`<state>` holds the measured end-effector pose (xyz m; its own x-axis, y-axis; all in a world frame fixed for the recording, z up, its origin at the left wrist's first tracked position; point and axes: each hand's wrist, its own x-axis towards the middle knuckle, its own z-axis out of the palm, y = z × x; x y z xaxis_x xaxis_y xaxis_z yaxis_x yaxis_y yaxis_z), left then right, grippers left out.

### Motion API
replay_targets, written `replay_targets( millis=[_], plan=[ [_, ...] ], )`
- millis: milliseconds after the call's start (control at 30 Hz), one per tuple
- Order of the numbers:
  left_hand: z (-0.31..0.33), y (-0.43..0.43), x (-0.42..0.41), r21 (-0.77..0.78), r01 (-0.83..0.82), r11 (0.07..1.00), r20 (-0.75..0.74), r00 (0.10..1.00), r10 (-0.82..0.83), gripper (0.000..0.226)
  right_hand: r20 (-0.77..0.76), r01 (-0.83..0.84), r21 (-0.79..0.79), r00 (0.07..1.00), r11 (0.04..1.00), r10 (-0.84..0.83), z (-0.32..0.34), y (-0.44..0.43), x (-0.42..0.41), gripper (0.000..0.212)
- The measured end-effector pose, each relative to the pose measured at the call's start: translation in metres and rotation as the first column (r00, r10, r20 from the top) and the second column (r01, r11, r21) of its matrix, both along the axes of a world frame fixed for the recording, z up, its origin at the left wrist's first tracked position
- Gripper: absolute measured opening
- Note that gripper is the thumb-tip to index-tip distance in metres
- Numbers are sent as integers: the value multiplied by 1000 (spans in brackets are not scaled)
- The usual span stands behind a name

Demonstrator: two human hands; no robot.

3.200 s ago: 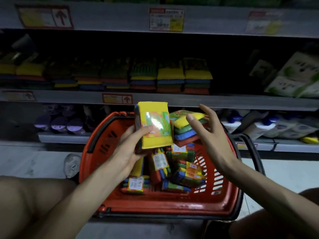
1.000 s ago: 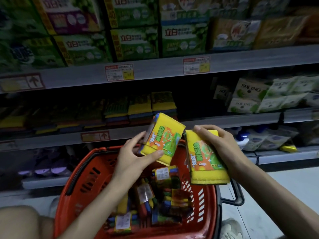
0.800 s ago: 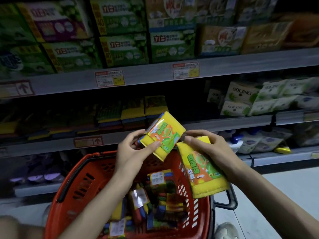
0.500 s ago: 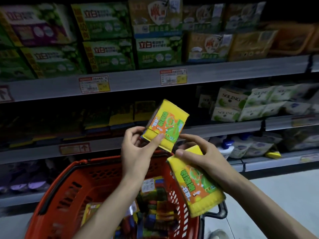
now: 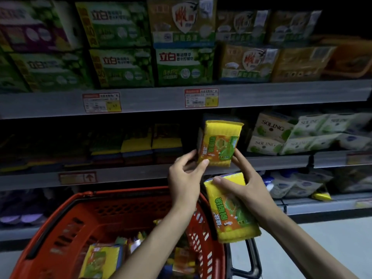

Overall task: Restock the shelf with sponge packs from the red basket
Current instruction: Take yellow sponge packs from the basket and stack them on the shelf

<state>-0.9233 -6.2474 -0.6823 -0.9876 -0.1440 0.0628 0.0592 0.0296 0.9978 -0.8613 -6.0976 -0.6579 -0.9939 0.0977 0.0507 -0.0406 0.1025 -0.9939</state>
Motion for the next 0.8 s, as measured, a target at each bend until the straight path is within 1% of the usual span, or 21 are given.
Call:
replay_targets(
  millis=[67,167,267,333,400,500,633,800],
  plan=[
    [-4,7,-1,59,-54,997,53,997,51,38,-6,2,24,1000,1000,-2,-5,2,-8,91],
    [-7,12,-4,89,-115,989,50,993,111,22,2,-3,38,1000,999,2,-14,2,-19,85],
    [-10,11,-9,96,-119,988,41,992,115,16,7,5,44,1000,999,-5,-16,0,-29,88],
    [-12,10,-11,89,-120,989,45,992,117,15,6,-5,36,1000,999,4,-13,-2,-34,78],
    [-12,8,-13,72,-123,990,50,992,119,19,16,-18,12,1000,1000,18,-11,-3,-37,74],
    [-14,3,-16,48,-96,994,73,993,92,31,39,-25,19,999,1000,24,-13,-4,-42,82],
    [-16,-1,-16,8,-24,1000,90,996,23,43,55,-21,47,998,999,18,-9,-6,-48,81],
    [-11,-5,-19,30,9,1000,116,993,-12,45,65,-21,29,998,999,19,-9,-8,-55,84]
  ],
)
